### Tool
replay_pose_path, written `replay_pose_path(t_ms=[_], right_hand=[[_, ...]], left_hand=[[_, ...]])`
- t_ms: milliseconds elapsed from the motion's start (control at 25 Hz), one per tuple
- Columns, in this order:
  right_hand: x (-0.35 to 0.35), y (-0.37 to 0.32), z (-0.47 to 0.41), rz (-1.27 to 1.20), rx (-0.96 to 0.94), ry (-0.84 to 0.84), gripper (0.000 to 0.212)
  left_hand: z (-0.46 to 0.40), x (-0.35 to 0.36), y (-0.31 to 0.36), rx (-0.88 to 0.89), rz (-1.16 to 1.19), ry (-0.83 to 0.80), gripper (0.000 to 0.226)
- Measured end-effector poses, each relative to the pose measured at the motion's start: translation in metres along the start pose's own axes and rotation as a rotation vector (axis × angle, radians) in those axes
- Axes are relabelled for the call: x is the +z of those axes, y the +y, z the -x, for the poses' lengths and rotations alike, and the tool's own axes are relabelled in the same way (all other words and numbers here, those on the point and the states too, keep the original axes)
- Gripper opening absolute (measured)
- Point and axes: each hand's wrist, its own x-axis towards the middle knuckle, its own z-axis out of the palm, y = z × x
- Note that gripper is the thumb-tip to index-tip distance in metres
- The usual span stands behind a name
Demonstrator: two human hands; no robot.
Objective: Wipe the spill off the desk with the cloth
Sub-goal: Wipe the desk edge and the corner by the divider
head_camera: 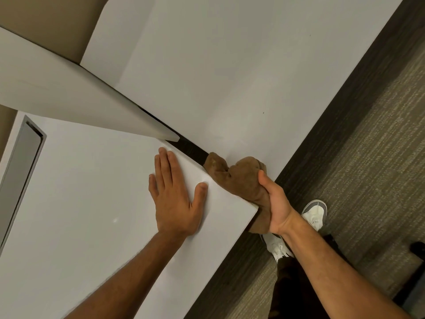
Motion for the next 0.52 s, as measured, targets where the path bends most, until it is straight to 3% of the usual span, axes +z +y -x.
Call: replay_pose_path(t_ms=[280, 400, 520], right_hand=[[-0.02, -0.004, 0.035, -0.055, -0.07, 0.159, 0.048], [-0.025, -0.016, 0.057, -0.064, -0.063, 0.128, 0.076], [-0.016, -0.036, 0.058, -0.047, -0.186, 0.086, 0.103]], left_hand=[[-0.001, 0.004, -0.004, -0.011, 0.01, -0.001, 0.095], [0.0, 0.004, -0.004, -0.01, 0.02, 0.001, 0.095], [-0.002, 0.003, -0.003, -0.013, 0.022, -0.004, 0.095]])
